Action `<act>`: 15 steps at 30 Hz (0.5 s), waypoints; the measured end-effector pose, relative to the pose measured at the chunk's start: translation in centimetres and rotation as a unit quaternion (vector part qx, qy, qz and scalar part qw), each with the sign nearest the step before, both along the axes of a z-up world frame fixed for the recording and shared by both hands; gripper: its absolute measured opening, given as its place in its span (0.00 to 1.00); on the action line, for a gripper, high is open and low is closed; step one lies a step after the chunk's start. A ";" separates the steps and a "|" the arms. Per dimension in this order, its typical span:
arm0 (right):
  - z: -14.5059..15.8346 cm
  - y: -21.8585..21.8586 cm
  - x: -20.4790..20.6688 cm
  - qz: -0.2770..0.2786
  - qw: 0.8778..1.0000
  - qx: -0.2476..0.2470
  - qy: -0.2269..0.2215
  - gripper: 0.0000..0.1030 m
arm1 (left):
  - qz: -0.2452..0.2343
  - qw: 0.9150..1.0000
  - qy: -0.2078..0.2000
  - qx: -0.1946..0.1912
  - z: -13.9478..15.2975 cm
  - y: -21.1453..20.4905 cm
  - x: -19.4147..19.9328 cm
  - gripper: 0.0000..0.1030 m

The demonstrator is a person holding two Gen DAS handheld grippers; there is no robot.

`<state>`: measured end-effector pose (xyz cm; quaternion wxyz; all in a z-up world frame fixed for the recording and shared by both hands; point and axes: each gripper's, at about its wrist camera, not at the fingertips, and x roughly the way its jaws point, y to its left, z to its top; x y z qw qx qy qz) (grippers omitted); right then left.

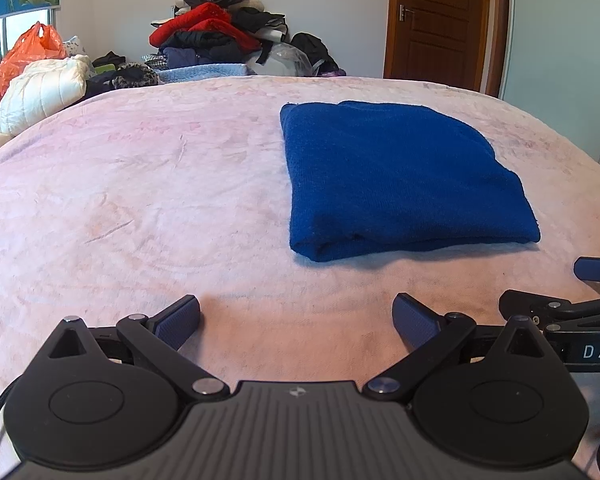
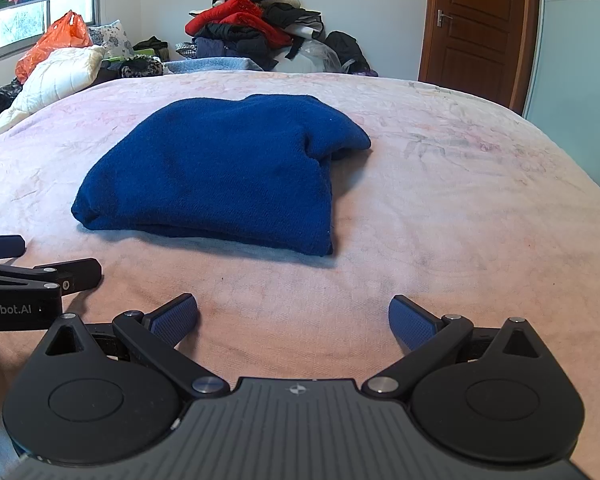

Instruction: Fold small clothes

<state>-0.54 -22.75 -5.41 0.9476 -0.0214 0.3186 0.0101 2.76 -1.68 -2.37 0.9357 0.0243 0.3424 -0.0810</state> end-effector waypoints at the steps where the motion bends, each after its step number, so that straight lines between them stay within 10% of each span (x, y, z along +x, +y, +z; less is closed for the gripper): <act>1: 0.0 0.0 0.0 0.000 1.000 0.000 0.000 1.00 | 0.000 1.000 0.000 0.001 0.0 0.0 0.0 1.00; 15: -0.1 0.2 0.0 0.003 1.000 -0.004 0.000 1.00 | 0.000 1.000 0.004 0.007 -0.1 -0.5 0.2 1.00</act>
